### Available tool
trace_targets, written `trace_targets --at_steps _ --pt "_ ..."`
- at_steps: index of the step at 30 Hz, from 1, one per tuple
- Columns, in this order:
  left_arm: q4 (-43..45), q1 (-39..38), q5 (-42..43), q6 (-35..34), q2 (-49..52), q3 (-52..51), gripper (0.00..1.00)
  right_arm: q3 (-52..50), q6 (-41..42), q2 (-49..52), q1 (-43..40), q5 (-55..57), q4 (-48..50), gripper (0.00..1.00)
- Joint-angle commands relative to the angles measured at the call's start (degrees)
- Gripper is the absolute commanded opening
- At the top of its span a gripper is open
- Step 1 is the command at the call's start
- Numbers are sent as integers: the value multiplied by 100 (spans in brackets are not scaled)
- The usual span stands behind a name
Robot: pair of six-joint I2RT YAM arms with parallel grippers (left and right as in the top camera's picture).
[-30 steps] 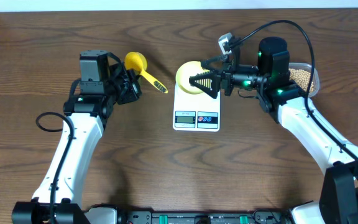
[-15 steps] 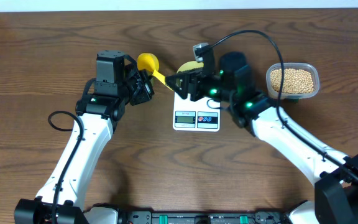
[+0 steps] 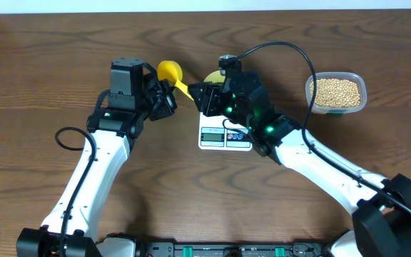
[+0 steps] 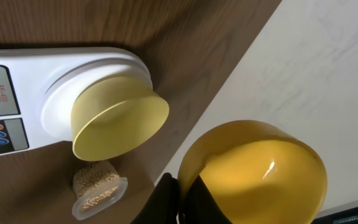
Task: Scoop item into bowl and weigh 50g on scale
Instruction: 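Move the right gripper to the scoop handle and grasp it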
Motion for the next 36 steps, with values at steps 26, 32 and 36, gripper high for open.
trace_targets --at_steps 26,32,36 --pt "28 -7 -15 -354 -50 105 8 101 -343 203 92 -26 579 1" --pt "28 0 -350 437 -50 105 8 109 -839 190 -450 -964 553 1" --pt "31 -2 -1182 2258 -50 105 8 118 -1189 4 -1021 -1495 223 1"
